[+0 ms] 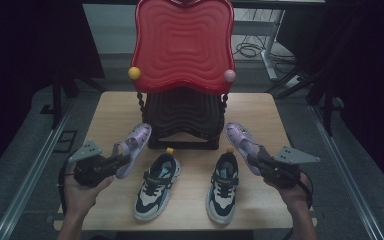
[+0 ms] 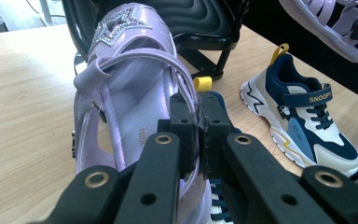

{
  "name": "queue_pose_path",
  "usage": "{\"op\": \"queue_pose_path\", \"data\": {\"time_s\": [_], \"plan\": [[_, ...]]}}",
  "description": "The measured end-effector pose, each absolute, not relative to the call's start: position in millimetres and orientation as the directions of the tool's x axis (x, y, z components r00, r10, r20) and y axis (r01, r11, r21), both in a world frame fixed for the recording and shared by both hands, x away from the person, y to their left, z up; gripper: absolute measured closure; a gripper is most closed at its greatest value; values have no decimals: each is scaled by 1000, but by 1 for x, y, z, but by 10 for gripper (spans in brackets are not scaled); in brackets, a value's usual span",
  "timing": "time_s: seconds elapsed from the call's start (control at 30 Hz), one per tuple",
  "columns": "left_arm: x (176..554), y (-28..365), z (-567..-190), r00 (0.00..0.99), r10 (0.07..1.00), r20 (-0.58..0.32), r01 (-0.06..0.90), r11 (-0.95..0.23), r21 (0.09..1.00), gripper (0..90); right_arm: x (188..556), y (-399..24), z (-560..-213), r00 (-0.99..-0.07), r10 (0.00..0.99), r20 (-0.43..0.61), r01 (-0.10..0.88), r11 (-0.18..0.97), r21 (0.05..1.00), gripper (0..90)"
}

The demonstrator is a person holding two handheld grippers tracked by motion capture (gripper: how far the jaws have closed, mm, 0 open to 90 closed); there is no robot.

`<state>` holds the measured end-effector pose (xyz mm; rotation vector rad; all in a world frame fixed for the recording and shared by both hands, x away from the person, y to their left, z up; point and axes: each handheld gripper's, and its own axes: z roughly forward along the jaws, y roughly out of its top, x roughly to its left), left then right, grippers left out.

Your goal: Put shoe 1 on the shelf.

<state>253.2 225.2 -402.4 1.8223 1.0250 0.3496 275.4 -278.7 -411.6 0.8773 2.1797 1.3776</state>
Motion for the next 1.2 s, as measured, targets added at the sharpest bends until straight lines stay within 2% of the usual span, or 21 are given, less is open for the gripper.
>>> {"op": "queue_pose_path", "data": {"time_s": [1.2], "plan": [[275, 204, -399, 627, 752, -204, 472, -159, 867, 863, 295, -223, -404, -788, 616, -8, 244, 324, 914, 854]]}}
